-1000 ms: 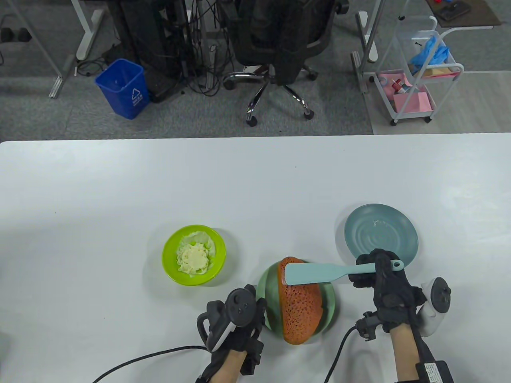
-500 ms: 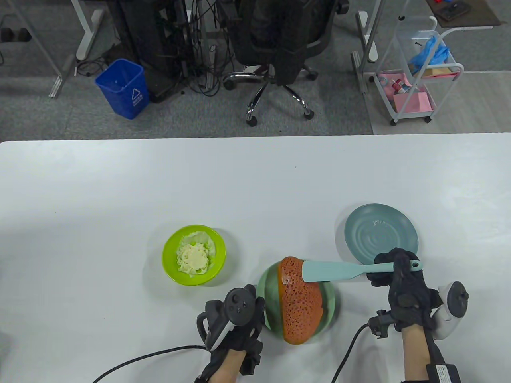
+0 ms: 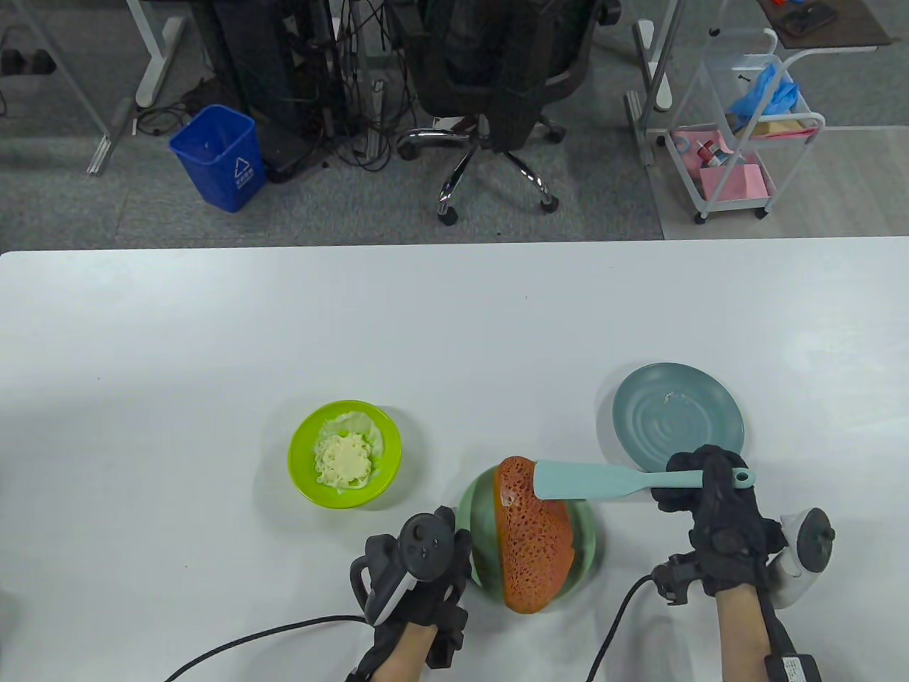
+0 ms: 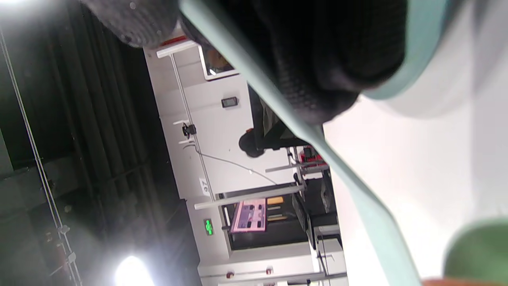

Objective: Dip dessert spatula into salad dressing and spread onto bread slice

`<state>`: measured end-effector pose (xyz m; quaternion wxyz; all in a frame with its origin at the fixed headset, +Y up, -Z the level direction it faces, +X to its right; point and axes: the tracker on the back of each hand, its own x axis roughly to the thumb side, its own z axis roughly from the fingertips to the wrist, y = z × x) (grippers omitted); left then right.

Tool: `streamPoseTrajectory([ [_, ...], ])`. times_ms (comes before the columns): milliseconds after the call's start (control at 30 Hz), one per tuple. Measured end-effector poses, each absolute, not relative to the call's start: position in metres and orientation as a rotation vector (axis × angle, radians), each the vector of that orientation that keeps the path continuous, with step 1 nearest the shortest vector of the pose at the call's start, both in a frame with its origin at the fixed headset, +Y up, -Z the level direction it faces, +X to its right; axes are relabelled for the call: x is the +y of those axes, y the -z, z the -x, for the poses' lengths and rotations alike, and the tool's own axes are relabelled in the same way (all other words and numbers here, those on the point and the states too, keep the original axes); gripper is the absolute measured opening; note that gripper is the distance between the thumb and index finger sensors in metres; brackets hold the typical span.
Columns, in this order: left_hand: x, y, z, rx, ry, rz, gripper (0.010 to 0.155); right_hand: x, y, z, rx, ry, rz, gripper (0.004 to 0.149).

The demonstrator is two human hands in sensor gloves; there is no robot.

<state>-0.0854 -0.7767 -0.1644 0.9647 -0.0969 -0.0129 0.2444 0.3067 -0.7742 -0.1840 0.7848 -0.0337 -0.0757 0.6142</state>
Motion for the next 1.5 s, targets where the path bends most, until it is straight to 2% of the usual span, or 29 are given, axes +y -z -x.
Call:
streamPoseTrajectory([
  [300, -0.777, 0.164, 0.087, -0.033, -0.510, 0.202, 0.055, -0.773, 0.180, -0.282, -0.084, -1.305, 0.021, 0.044],
  [933, -0.777, 0.164, 0.088, -0.034, -0.516, 0.209, 0.056, -0.778, 0.181, -0.283, -0.025, -1.386, 0.081, 0.042],
  [1500, -0.776, 0.163, 0.088, -0.031, -0.513, 0.209, 0.056, -0.766, 0.174, -0.306, -0.150, -1.452, 0.125, 0.039],
])
